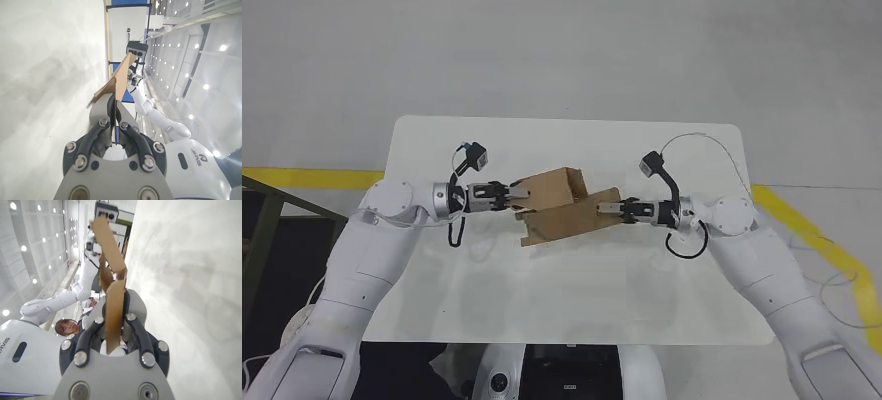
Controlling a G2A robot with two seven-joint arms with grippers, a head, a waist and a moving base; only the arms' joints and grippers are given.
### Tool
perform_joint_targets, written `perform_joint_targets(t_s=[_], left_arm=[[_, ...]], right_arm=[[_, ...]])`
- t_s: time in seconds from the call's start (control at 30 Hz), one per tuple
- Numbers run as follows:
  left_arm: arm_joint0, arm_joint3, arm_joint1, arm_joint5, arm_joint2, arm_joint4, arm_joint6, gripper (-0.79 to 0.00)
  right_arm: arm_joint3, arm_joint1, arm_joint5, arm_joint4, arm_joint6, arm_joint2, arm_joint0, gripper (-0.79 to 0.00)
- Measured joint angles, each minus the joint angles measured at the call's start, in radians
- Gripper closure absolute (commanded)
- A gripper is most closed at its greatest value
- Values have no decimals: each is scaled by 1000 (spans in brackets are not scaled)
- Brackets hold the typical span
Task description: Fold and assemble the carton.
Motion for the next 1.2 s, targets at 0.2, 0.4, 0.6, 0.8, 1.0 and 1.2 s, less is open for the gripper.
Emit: perform_joint_targets(t_s=[0.2,0.4,0.6,0.8,1.0,1.2], left_arm=[[10,-10,3,-27,-11,-21,-25,0],[20,-22,4,-51,-11,-18,-39,0],[29,-31,4,-77,-11,-38,-57,0],[35,-39,4,-112,-11,-61,-87,0],[38,-47,3,-133,-1,-70,-107,0],[34,-47,2,-136,8,-69,-108,0]], right_arm=[[14,9,-57,-72,-140,54,-21,-785],[-75,10,-150,-25,-97,72,-48,-785],[-94,-7,-155,91,26,30,-35,-785],[-64,-36,-166,195,95,-28,-10,-785],[-54,-54,-159,242,100,-71,10,-785],[-45,-67,-154,263,105,-103,28,-785]])
